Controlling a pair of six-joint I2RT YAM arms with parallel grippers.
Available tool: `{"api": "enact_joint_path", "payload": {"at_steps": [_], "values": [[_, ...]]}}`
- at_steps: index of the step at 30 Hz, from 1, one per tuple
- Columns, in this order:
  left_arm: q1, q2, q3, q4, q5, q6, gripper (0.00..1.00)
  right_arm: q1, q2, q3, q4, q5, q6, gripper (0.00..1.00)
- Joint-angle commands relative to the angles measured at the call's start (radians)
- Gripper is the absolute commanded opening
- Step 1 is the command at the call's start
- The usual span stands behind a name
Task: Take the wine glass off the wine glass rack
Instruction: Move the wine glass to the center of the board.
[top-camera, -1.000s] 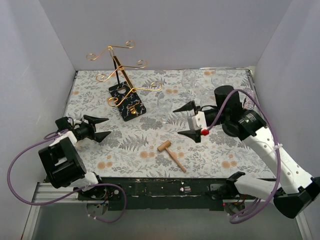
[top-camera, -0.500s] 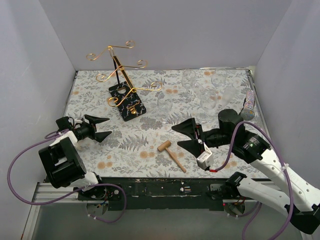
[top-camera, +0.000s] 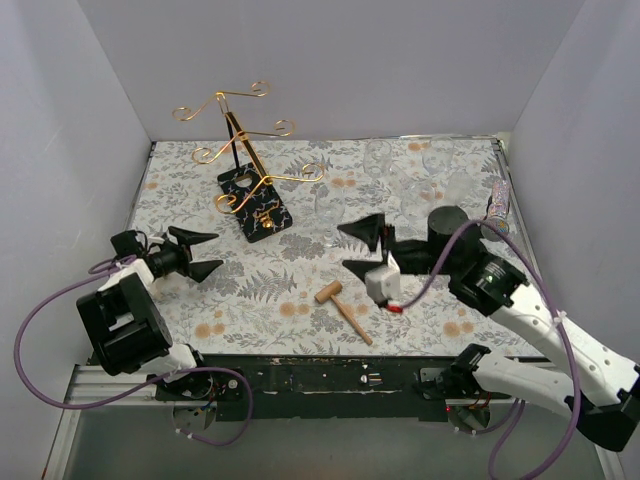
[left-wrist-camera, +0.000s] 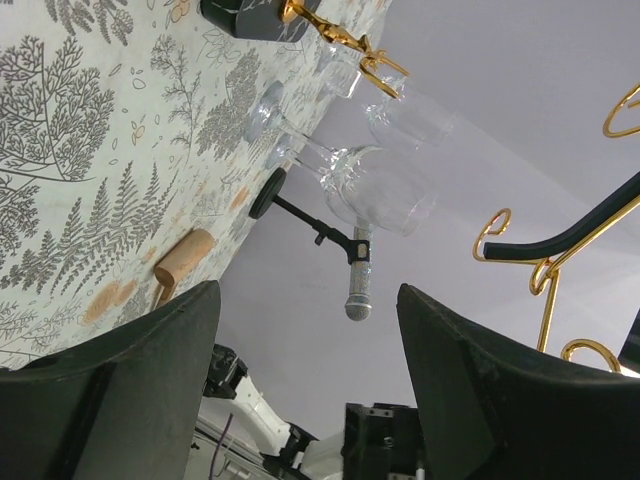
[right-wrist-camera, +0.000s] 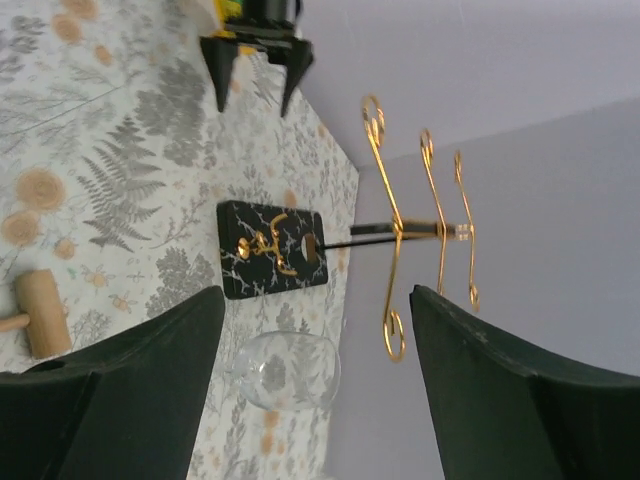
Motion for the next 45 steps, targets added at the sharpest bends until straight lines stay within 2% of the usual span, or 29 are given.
{"api": "enact_joint_path", "payload": {"at_steps": [1,3,5,7,10,13,17,20,23,26,29,35,39,45], "values": [[-0.006,0.02,0.061,-0.034,0.033,0.027,0.71,-0.022,0.22,0.298,0.132,0.408,0.543,0.87],[-0.008,0.04,0.084,-0.044,0.03,0.041,0.71,-0.124,0.323,0.48,0.026,0.385,0.665,0.88],[-0.006,0.058,0.116,-0.057,0.03,0.056,0.71,-0.219,0.382,0.554,0.029,0.383,0.798,0.91],[-0.008,0.082,0.15,-0.077,0.022,0.087,0.72,-0.342,0.458,0.664,-0.052,0.345,0.888,0.93],[-0.008,0.116,0.214,-0.129,-0.001,0.15,0.77,-0.451,0.639,0.905,-0.273,0.323,0.926,0.95],[-0.006,0.122,0.274,-0.225,-0.068,0.294,0.77,-0.557,0.851,1.149,-0.448,0.324,0.943,0.91],[-0.006,0.112,0.332,-0.342,-0.172,0.497,0.77,-0.648,1.017,1.344,-0.522,0.305,0.946,0.84],[-0.008,0.1,0.366,-0.411,-0.234,0.616,0.77,-0.665,1.031,1.311,-0.481,0.279,0.929,0.83],[-0.006,0.081,0.379,-0.41,-0.248,0.702,0.77,-0.665,0.987,1.155,-0.435,0.19,0.819,0.8],[-0.008,0.075,0.388,-0.361,-0.278,0.714,0.77,-0.665,0.939,1.009,-0.331,0.142,0.831,0.8],[-0.008,0.099,0.411,-0.348,-0.285,0.707,0.77,-0.659,0.988,1.056,-0.332,0.091,0.885,0.82],[-0.011,0.167,0.463,-0.373,-0.271,0.747,0.77,-0.651,1.111,1.118,-0.28,0.099,0.954,0.9],[-0.015,0.188,0.504,-0.39,-0.269,0.759,0.77,-0.646,1.17,1.168,-0.258,0.099,1.023,0.91],[-0.017,0.21,0.517,-0.382,-0.269,0.753,0.77,-0.614,1.209,1.182,-0.261,0.096,1.014,0.92]]}}
